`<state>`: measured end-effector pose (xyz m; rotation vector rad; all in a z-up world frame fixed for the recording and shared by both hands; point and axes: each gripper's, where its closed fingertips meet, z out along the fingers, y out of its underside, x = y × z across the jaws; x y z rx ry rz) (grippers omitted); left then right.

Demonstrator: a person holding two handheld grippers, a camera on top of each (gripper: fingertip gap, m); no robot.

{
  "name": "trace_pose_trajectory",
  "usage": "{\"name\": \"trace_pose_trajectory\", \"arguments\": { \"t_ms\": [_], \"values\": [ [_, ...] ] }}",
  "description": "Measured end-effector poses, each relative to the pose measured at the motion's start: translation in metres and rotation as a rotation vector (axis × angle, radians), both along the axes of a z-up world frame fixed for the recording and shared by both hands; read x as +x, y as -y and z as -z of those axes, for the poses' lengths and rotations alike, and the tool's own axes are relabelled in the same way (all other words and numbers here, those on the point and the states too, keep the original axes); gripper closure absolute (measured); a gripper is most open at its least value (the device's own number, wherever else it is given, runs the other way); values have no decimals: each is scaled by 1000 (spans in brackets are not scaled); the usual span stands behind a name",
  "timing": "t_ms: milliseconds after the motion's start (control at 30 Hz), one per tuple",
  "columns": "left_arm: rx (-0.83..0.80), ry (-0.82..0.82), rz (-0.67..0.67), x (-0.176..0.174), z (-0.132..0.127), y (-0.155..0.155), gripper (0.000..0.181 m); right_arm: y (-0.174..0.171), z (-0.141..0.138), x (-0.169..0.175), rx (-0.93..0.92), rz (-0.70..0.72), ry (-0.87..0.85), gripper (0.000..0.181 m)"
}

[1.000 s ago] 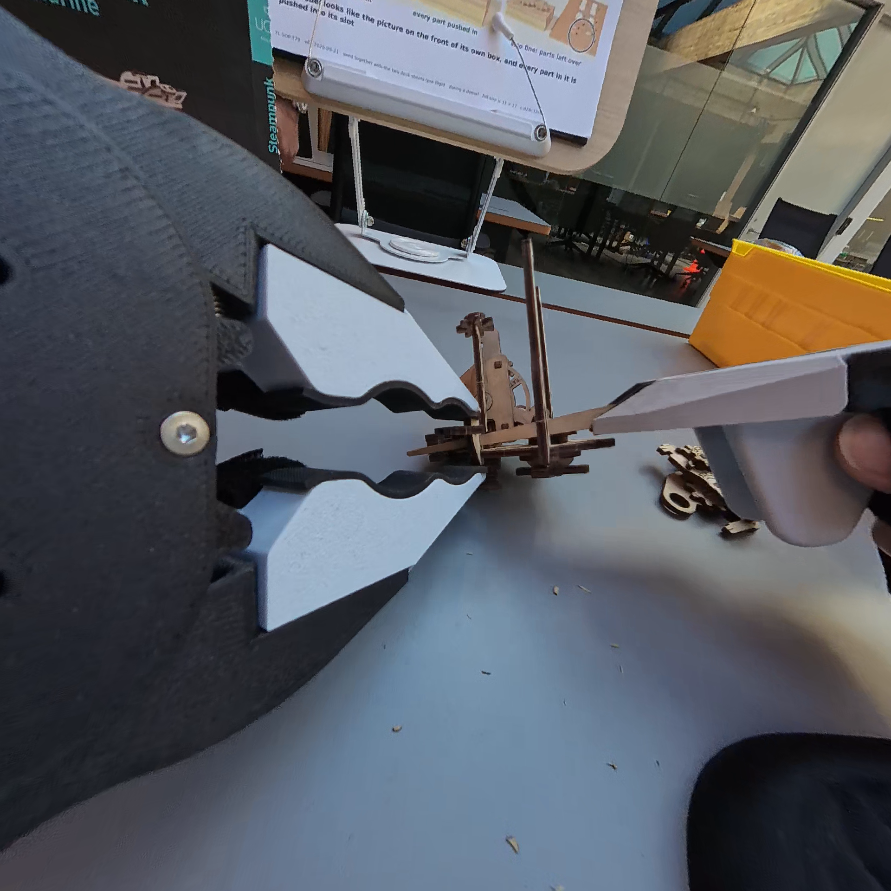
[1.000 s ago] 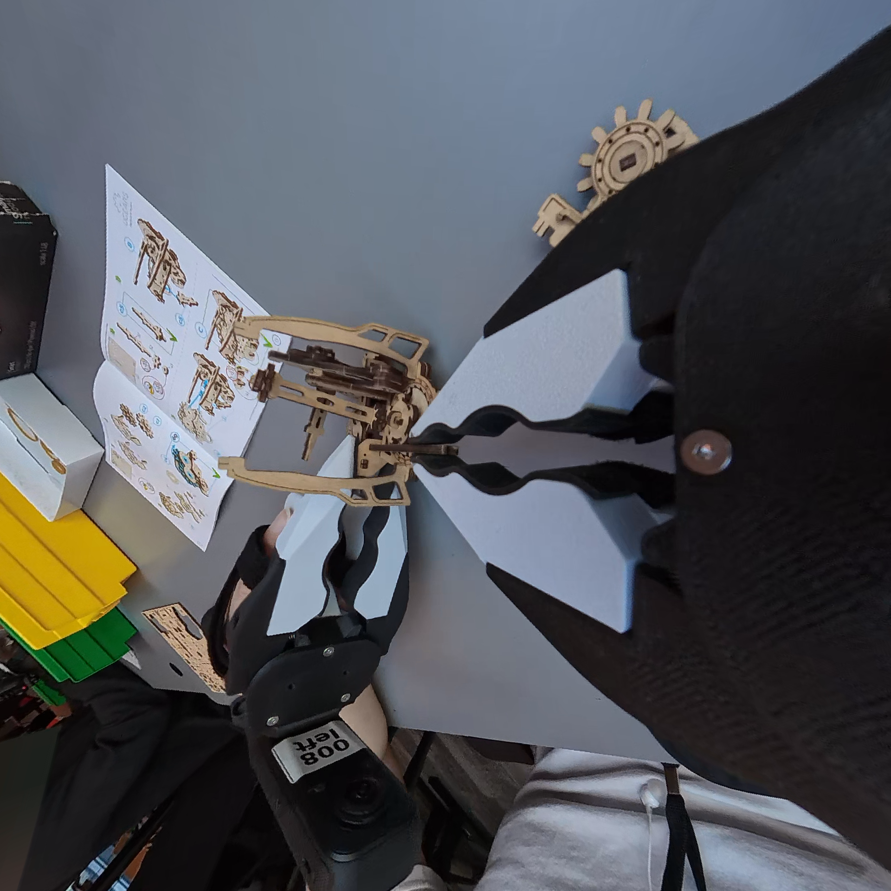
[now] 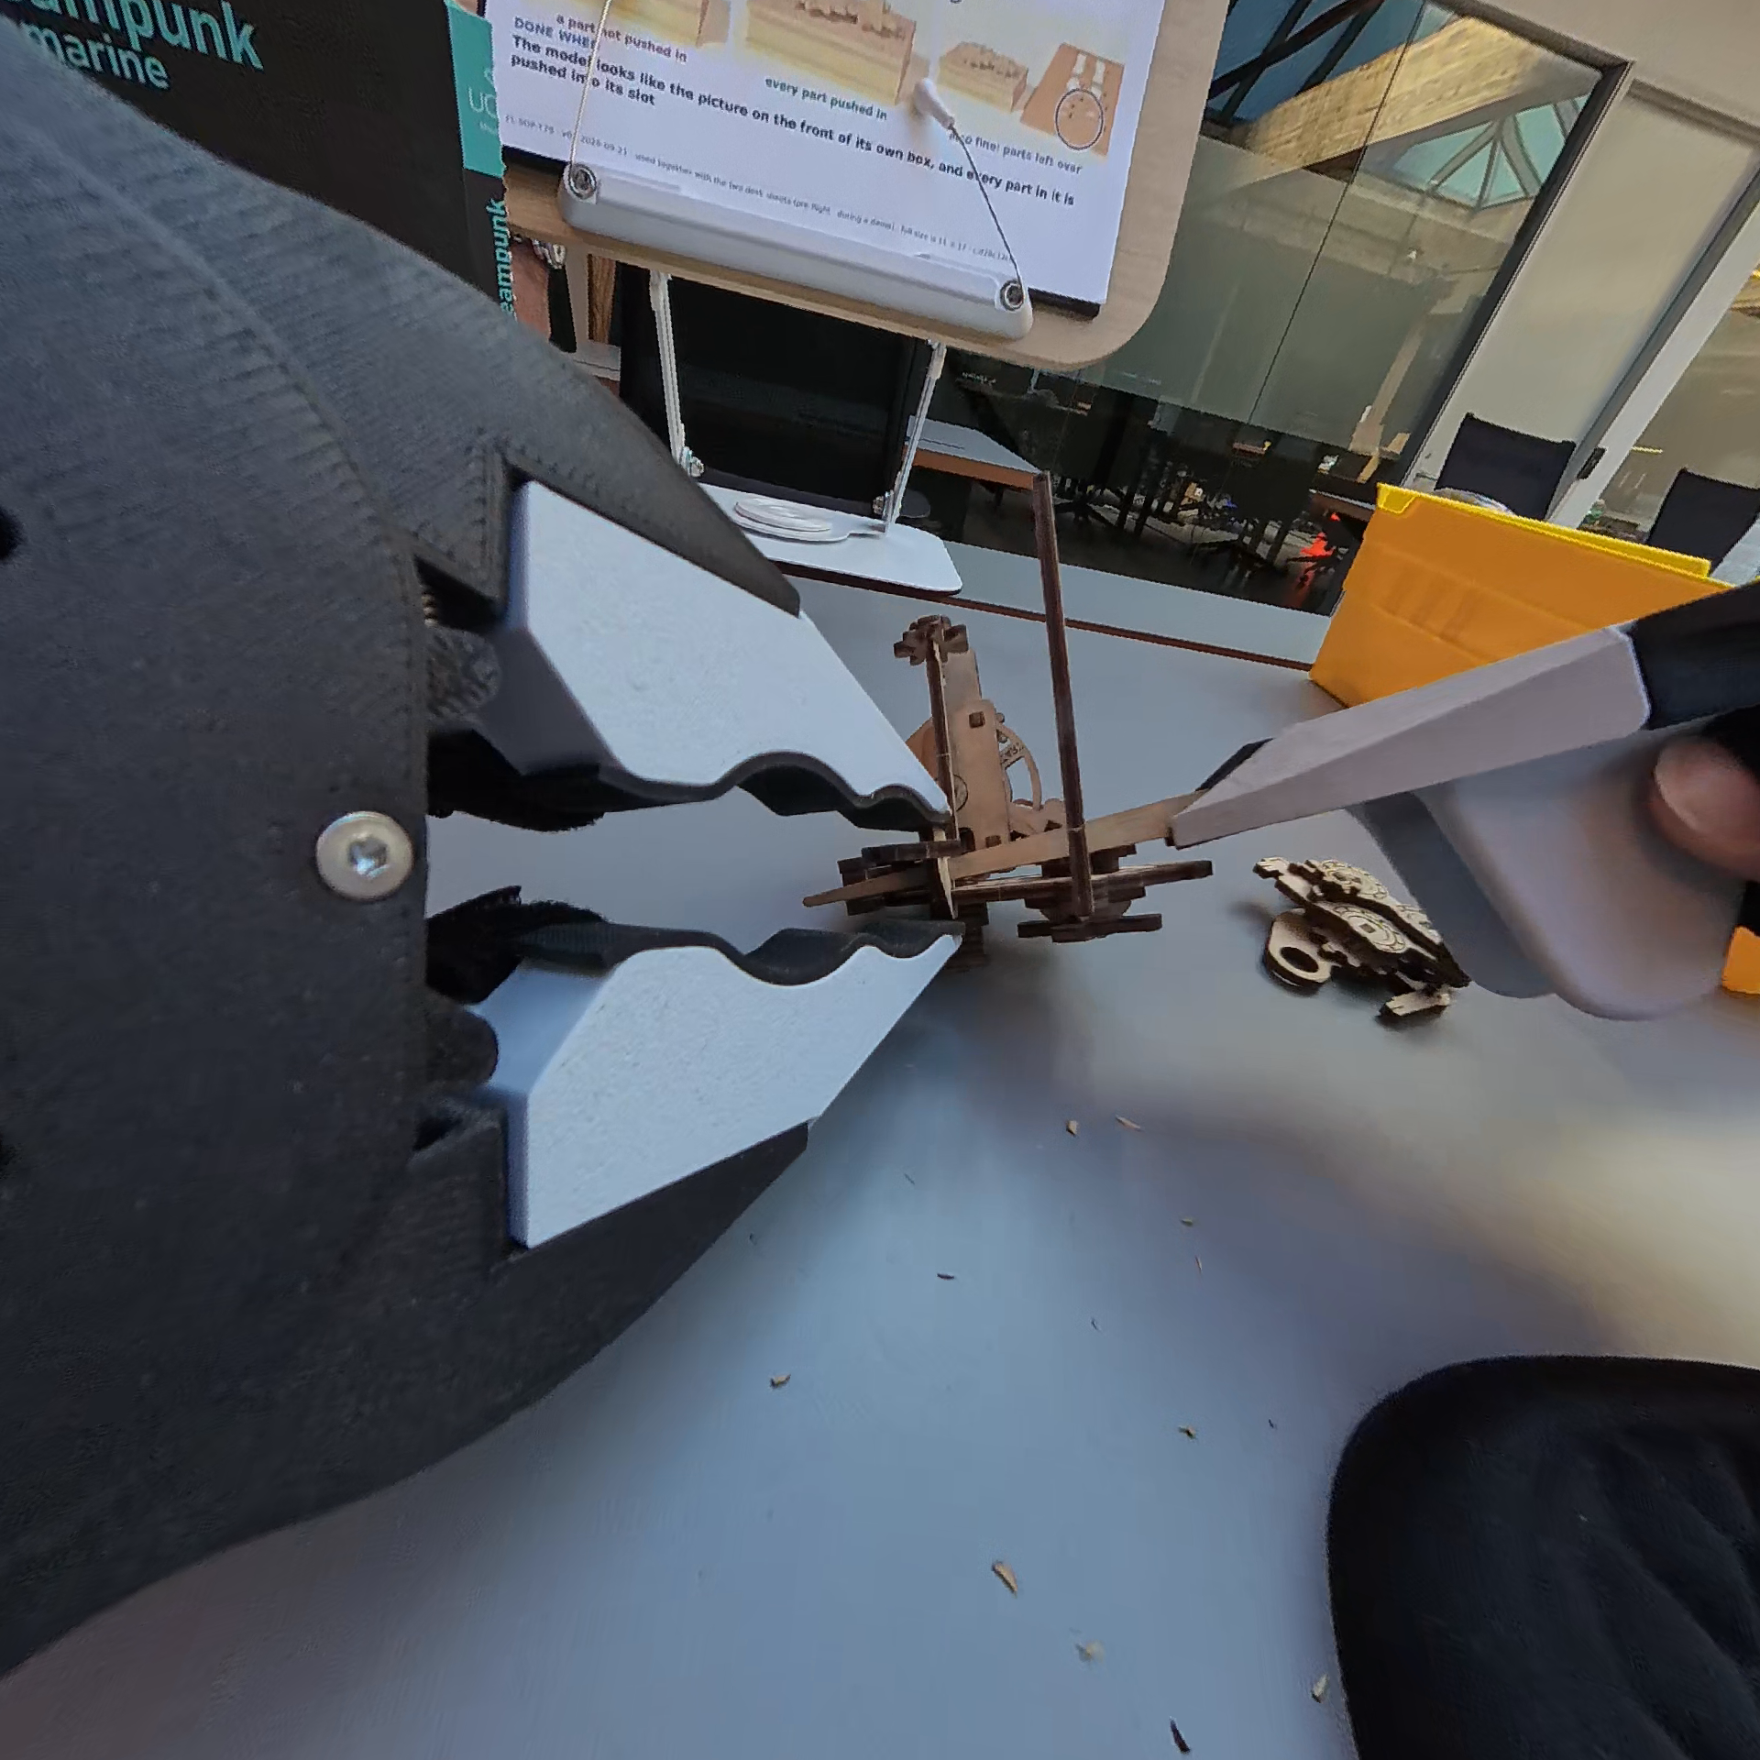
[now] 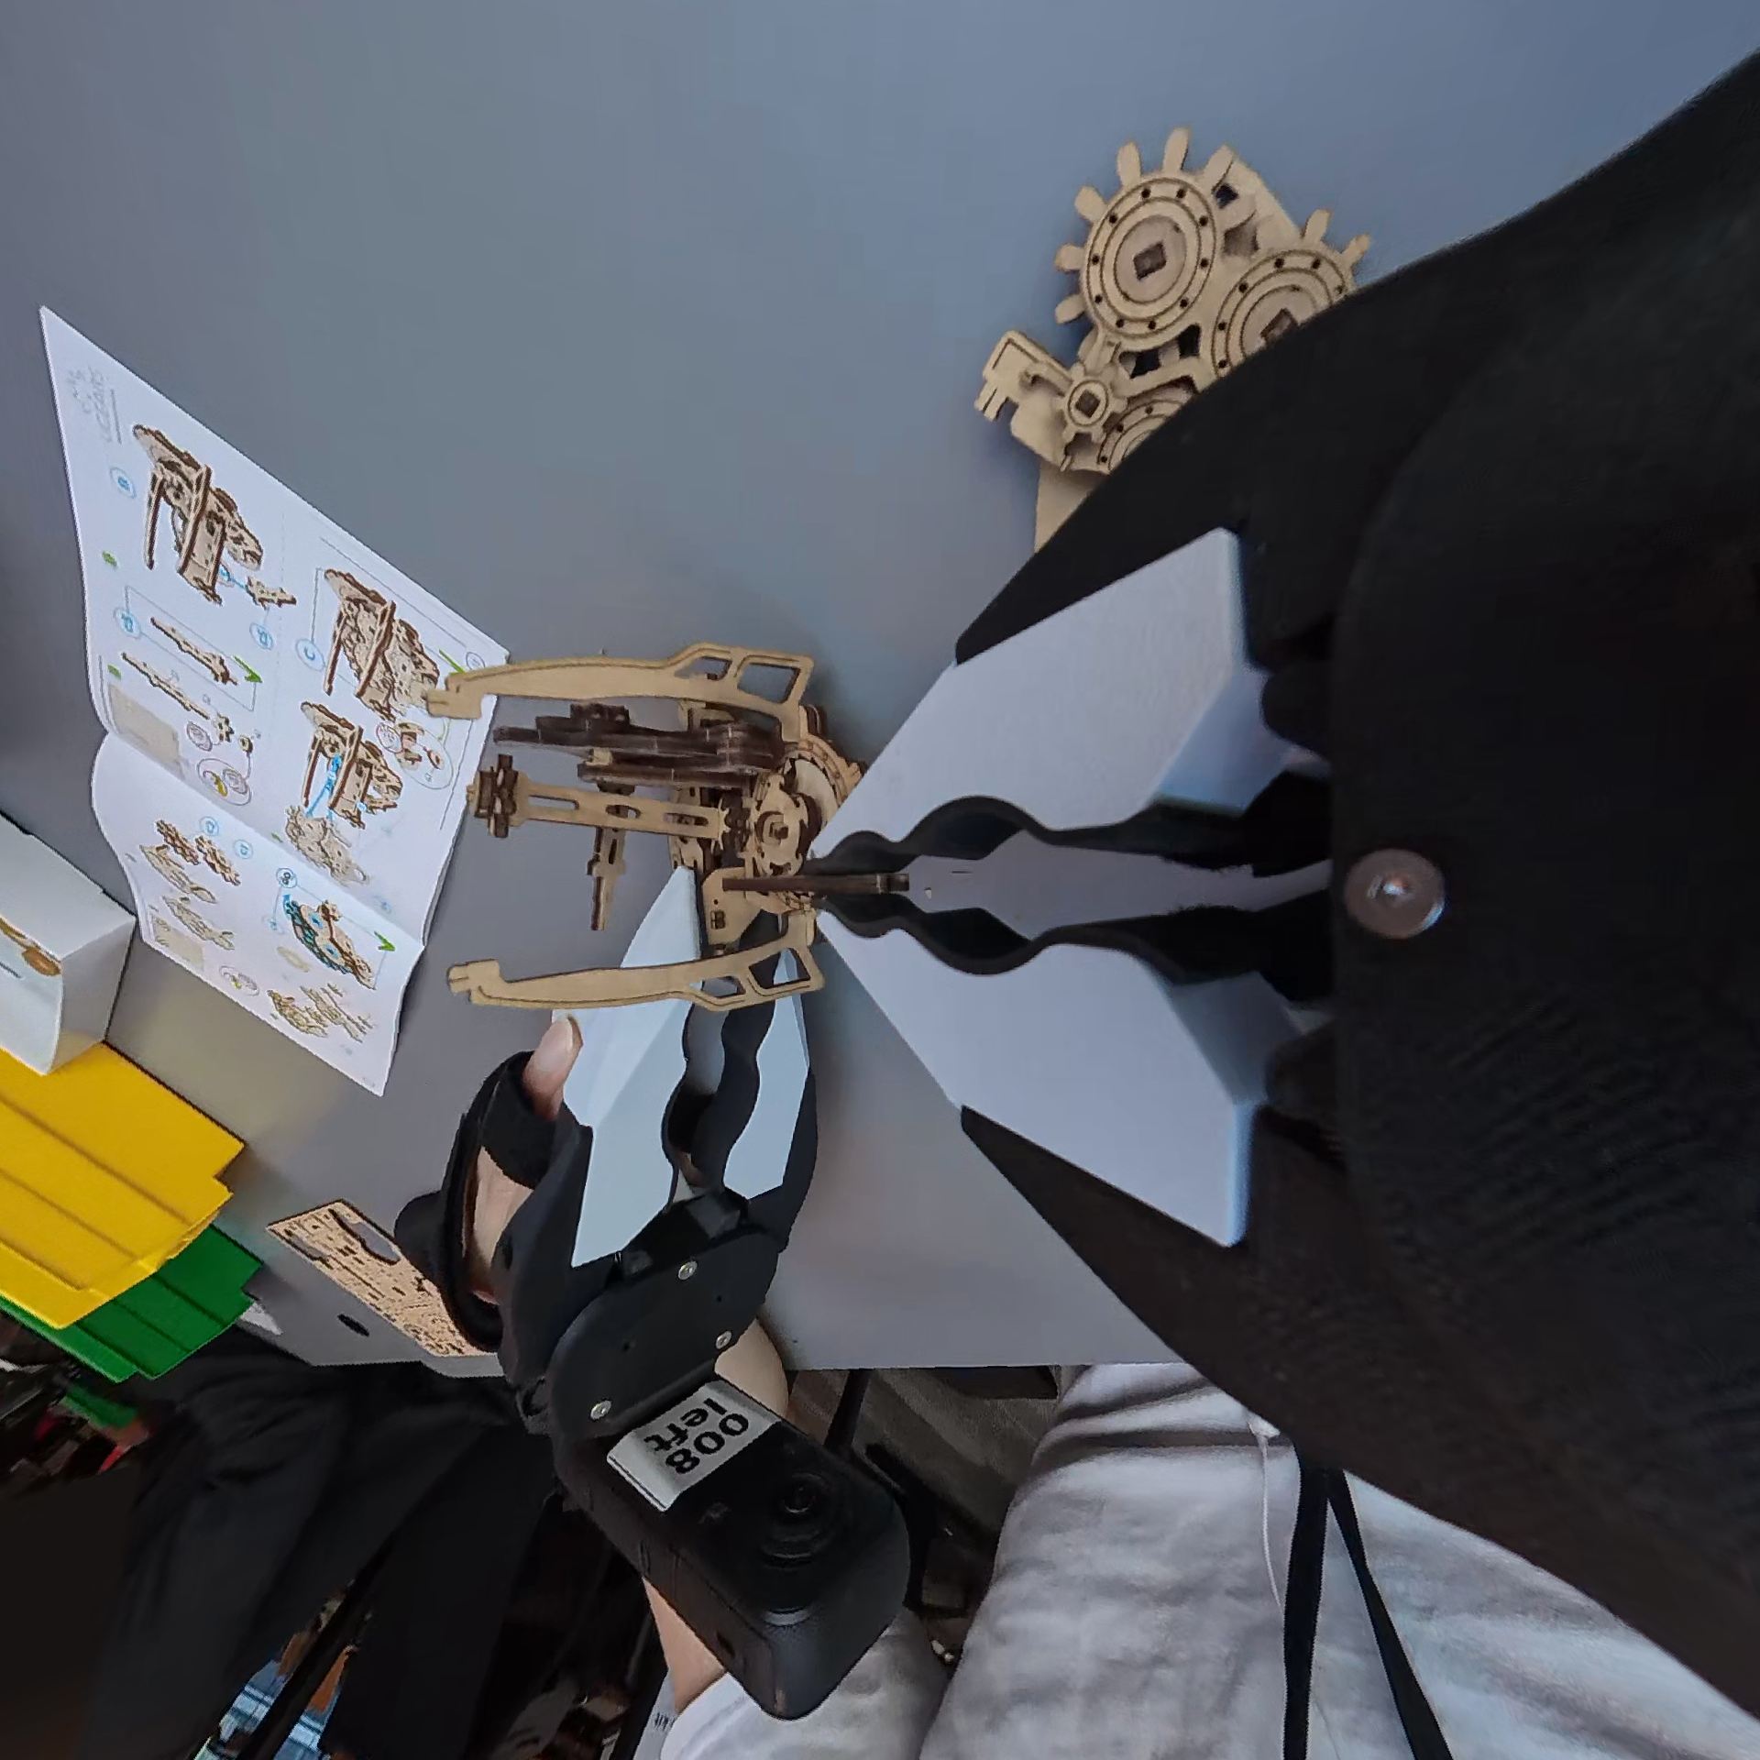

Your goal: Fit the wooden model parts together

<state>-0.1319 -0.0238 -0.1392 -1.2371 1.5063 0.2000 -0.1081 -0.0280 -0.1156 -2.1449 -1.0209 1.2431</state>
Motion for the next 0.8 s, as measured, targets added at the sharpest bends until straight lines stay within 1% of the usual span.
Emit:
{"name": "trace_pose_trajectory", "arguments": {
  "t_ms": [200,267,333,500,567,700,800],
  "values": [
    [2,5,13,2,-1,3,164,3,-2,2,38,-22,19,179],
    [4,-2,17,2,-1,4,164,5,-1,2,122,-64,55,179],
    [8,-23,7,0,1,3,164,5,-2,-1,166,-64,72,179],
    [0,-20,11,-3,3,4,164,4,1,-6,62,-46,7,179],
    [-4,-22,5,-4,3,3,164,5,1,-3,59,-54,8,179],
    [-2,-17,-6,-8,2,2,164,-3,-16,8,91,-11,-42,179],
    [7,-11,10,1,1,5,164,4,-6,3,73,-50,-1,179]
  ]
}}
